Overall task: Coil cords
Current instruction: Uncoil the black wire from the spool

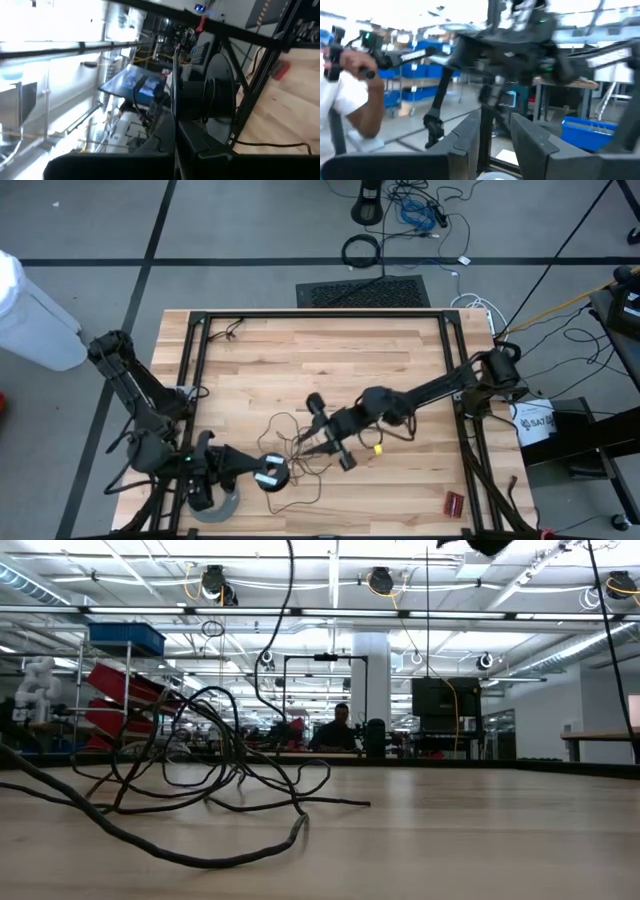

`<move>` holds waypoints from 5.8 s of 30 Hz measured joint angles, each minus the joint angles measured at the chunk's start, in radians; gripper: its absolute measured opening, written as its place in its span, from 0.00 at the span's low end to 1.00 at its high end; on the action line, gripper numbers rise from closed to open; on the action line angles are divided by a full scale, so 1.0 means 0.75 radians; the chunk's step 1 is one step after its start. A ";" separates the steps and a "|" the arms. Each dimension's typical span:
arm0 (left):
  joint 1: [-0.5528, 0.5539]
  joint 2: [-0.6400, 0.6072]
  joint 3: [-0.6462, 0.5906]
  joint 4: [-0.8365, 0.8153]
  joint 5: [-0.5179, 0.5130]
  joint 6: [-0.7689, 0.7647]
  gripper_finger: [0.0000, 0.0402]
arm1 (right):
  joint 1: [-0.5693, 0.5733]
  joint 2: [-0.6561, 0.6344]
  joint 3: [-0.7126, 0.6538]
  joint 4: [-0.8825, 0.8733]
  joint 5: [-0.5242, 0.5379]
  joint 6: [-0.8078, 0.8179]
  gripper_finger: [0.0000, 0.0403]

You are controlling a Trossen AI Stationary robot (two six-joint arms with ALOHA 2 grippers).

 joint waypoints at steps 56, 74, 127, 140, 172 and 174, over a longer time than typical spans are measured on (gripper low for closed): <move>0.036 0.002 0.000 -0.004 0.019 -0.032 0.00 | 0.047 0.094 0.236 -0.267 -0.029 -0.109 0.17; 0.066 0.002 0.000 -0.009 -0.107 -0.008 0.00 | 0.061 0.081 0.236 -0.390 0.115 -0.030 0.01; 0.268 -0.006 0.001 0.273 0.042 -0.437 0.00 | 0.221 -0.161 0.248 -0.922 1.068 -0.193 0.00; 0.167 -0.006 0.001 0.028 -0.203 -0.132 0.00 | 0.349 -0.451 0.249 -1.363 1.105 -0.107 0.00; 0.295 -0.007 0.001 0.050 -0.511 -0.248 0.00 | 0.408 -0.370 0.249 -0.958 0.599 -0.204 0.00; 0.321 -0.007 0.001 0.070 -0.512 -0.248 0.00 | 0.385 -0.328 0.249 -0.924 0.561 -0.175 0.00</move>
